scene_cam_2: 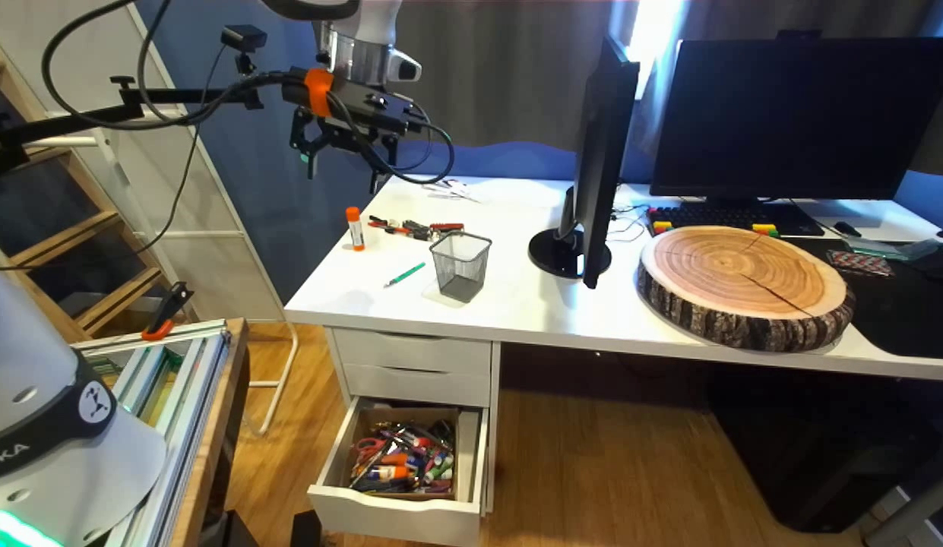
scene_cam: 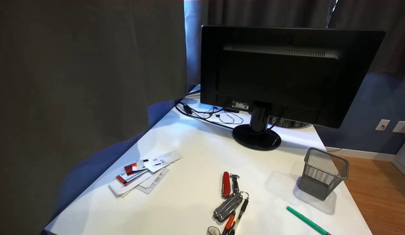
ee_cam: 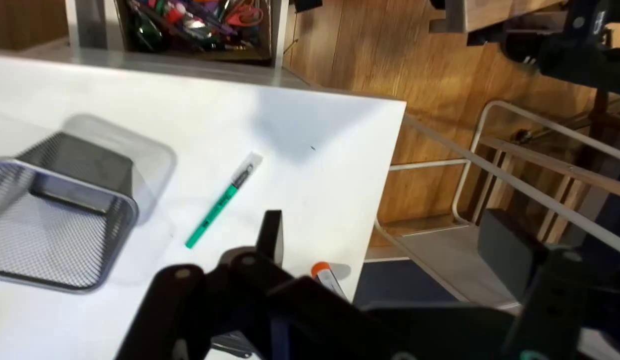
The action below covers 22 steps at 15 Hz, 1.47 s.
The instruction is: Pick up the glue stick, then place it in the bin
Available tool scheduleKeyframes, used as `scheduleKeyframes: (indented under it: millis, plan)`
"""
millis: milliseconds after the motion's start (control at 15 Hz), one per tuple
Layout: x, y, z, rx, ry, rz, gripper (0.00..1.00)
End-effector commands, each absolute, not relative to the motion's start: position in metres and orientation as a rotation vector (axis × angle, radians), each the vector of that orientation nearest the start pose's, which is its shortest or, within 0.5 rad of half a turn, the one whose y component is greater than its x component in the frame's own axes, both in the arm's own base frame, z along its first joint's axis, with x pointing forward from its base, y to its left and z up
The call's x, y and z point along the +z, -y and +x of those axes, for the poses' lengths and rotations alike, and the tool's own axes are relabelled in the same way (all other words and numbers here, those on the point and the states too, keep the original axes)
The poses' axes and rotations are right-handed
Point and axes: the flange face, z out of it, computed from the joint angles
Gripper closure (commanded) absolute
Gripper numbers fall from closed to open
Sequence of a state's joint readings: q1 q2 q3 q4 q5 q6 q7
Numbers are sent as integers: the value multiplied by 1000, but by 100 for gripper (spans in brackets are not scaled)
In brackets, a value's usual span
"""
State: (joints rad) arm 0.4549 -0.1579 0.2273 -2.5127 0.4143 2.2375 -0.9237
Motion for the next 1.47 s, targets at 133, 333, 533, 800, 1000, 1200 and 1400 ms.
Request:
scheduleKeyframes:
  millis: [133, 333, 533, 800, 1000, 1200, 1400]
  plan:
    - [290, -353, 328, -64, 1972, -1937, 0]
    - [290, -350, 320, -43, 1993, -1934, 0]
    - [280, -359, 324, -39, 2010, -1892, 0]
    - [263, -382, 332, -283, 2037, -1728, 0]
    - [252, -406, 331, -444, 1990, -1652, 0]
    - [232, -420, 331, -536, 1945, -1605, 0]
    - [205, -424, 333, -542, 1916, -1622, 0]
